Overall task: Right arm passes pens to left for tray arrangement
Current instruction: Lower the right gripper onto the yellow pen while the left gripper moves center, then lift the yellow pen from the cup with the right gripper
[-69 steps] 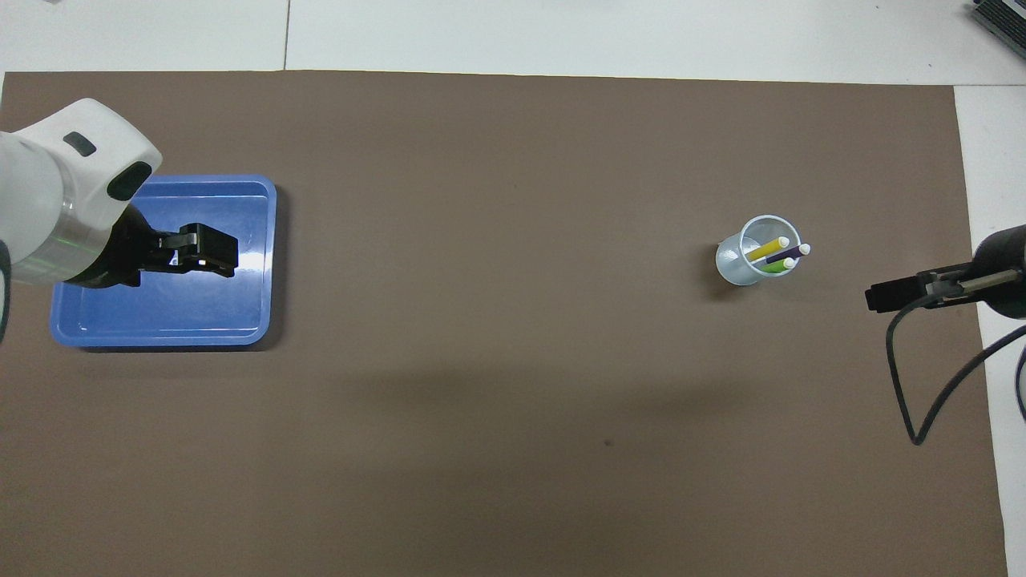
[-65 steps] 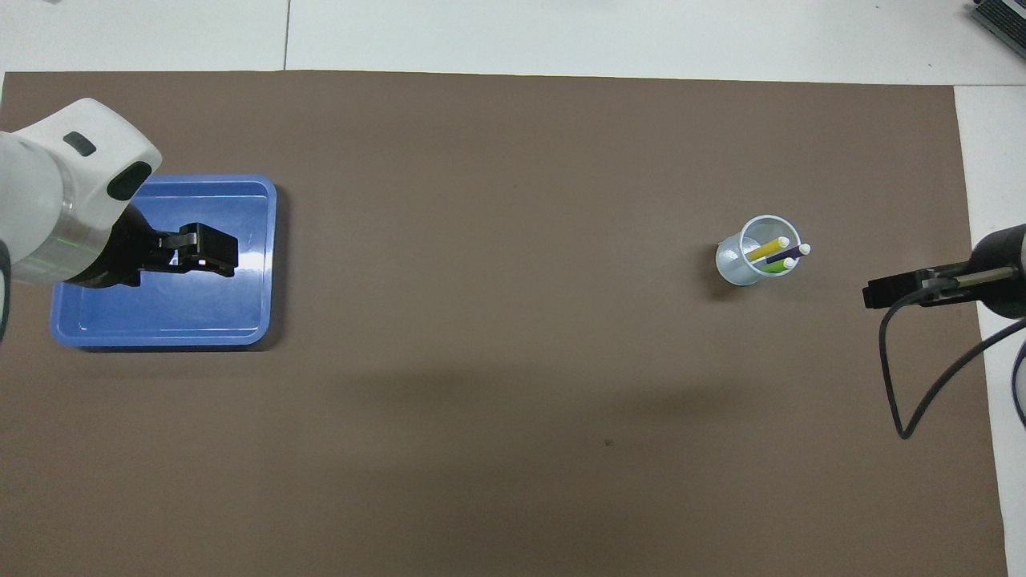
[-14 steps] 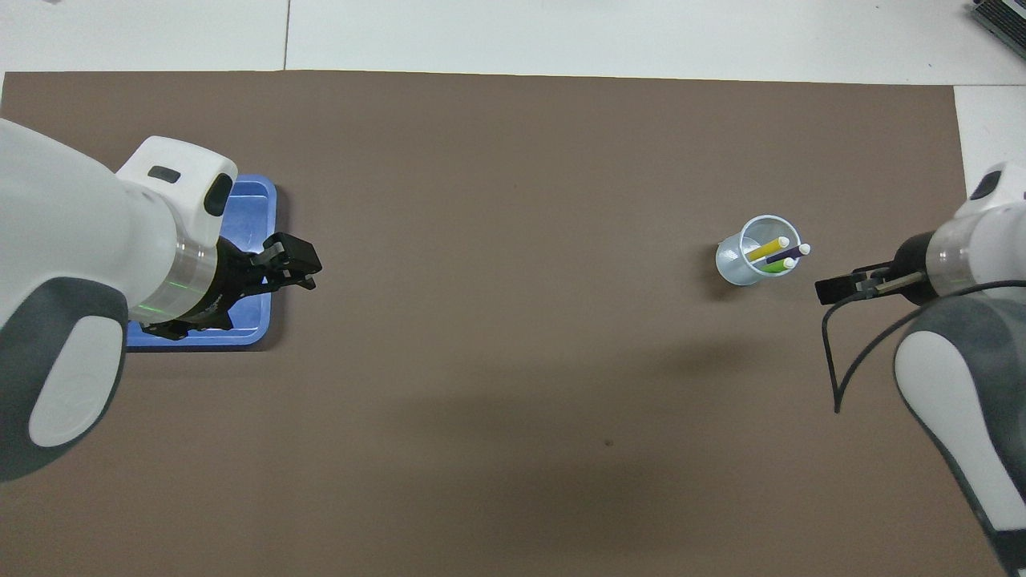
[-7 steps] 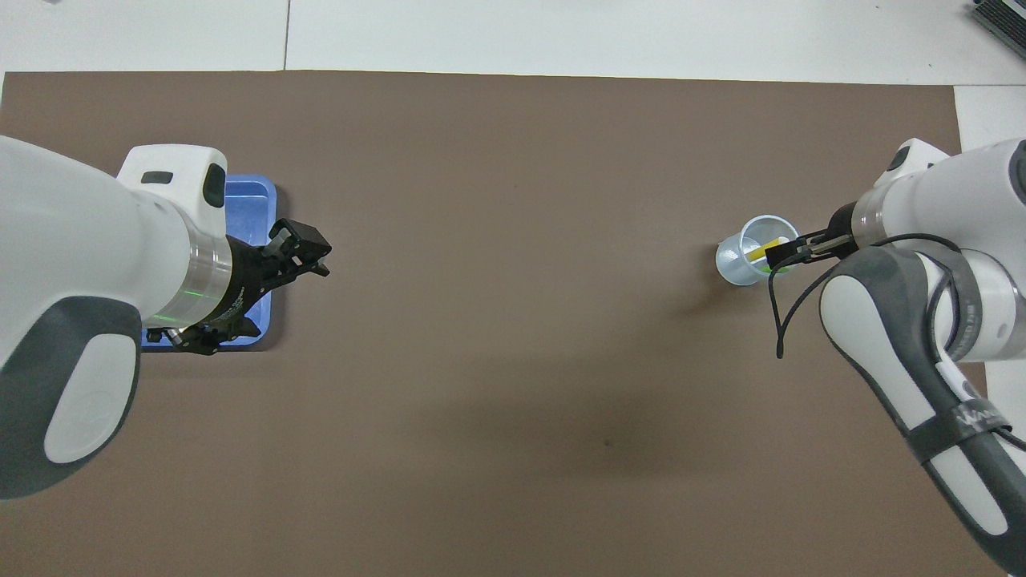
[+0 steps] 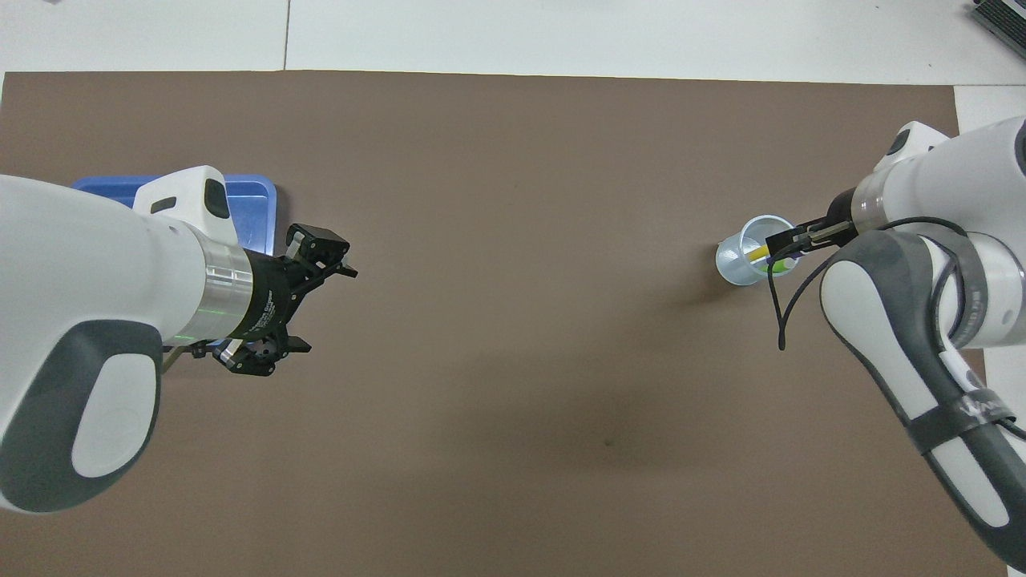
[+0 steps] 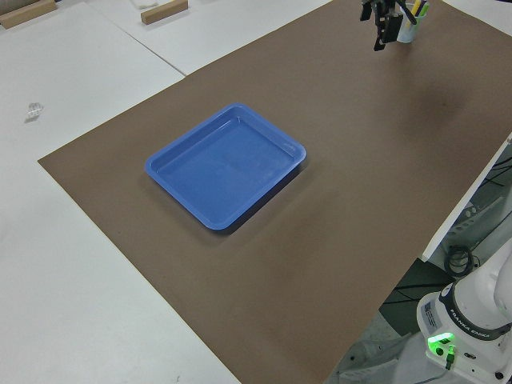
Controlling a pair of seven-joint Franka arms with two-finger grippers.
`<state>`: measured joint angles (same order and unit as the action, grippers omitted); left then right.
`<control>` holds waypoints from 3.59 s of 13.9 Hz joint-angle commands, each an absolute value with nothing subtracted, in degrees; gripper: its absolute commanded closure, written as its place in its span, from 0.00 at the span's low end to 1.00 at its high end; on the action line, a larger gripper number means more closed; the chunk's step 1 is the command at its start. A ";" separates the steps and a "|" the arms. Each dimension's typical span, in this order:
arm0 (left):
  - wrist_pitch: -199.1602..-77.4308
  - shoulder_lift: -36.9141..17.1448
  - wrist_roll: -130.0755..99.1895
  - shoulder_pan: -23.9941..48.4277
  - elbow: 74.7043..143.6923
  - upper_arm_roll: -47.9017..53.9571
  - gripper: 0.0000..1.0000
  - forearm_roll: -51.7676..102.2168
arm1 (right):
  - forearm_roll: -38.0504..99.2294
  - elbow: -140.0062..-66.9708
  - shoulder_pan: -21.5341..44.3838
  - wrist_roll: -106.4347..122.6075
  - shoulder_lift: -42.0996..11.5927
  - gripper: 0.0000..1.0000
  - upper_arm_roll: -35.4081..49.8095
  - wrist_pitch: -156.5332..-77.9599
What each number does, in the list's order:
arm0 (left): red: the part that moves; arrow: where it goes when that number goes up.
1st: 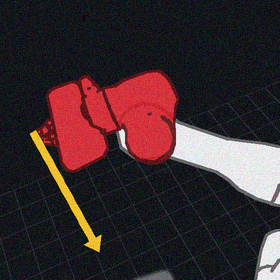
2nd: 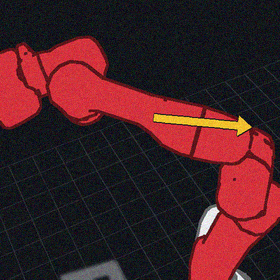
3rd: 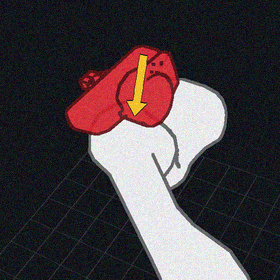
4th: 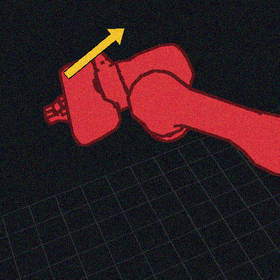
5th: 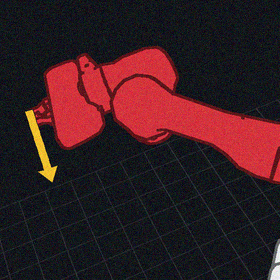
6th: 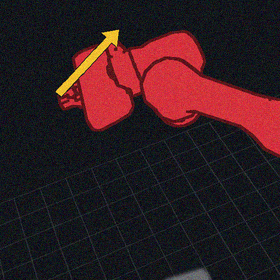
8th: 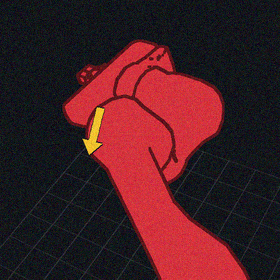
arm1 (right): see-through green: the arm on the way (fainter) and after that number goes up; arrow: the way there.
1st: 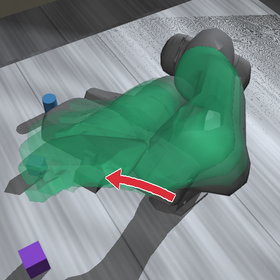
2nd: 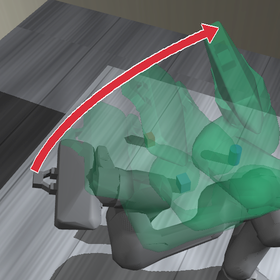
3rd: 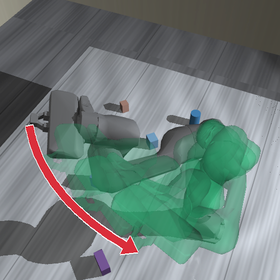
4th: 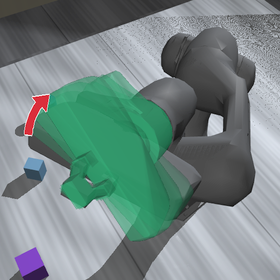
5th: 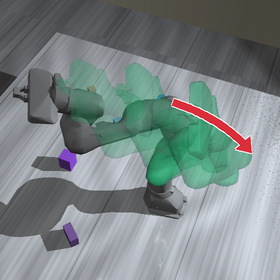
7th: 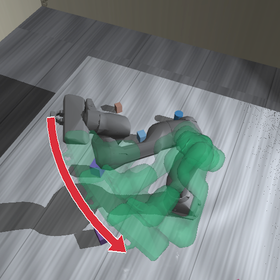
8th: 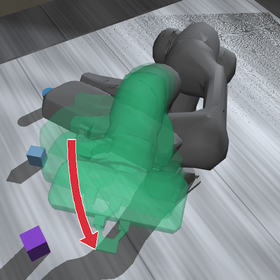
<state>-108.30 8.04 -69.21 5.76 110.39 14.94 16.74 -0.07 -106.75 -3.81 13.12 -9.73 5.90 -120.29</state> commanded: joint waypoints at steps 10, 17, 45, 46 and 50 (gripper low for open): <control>-122.68 13.54 -88.94 17.31 120.94 14.50 0.00 23.55 | -0.53 -106.35 -2.99 13.88 -11.87 0.53 6.06 -122.08; -135.43 10.64 -94.48 24.26 124.19 14.50 0.00 23.47 | -0.88 -107.40 -3.51 14.15 -11.43 0.59 6.06 -122.17; -147.65 4.14 -104.66 28.92 121.56 14.50 0.00 23.47 | 3.86 -91.94 -3.87 14.50 -2.64 0.95 5.54 -94.06; -148.44 3.43 -106.94 28.92 120.42 14.50 0.00 23.47 | 5.69 -91.50 -3.87 14.24 -1.94 0.95 5.54 -92.91; -150.12 2.55 -109.69 30.14 119.79 14.59 0.00 23.55 | 16.15 -92.20 -3.43 5.22 -1.41 0.95 5.62 -94.22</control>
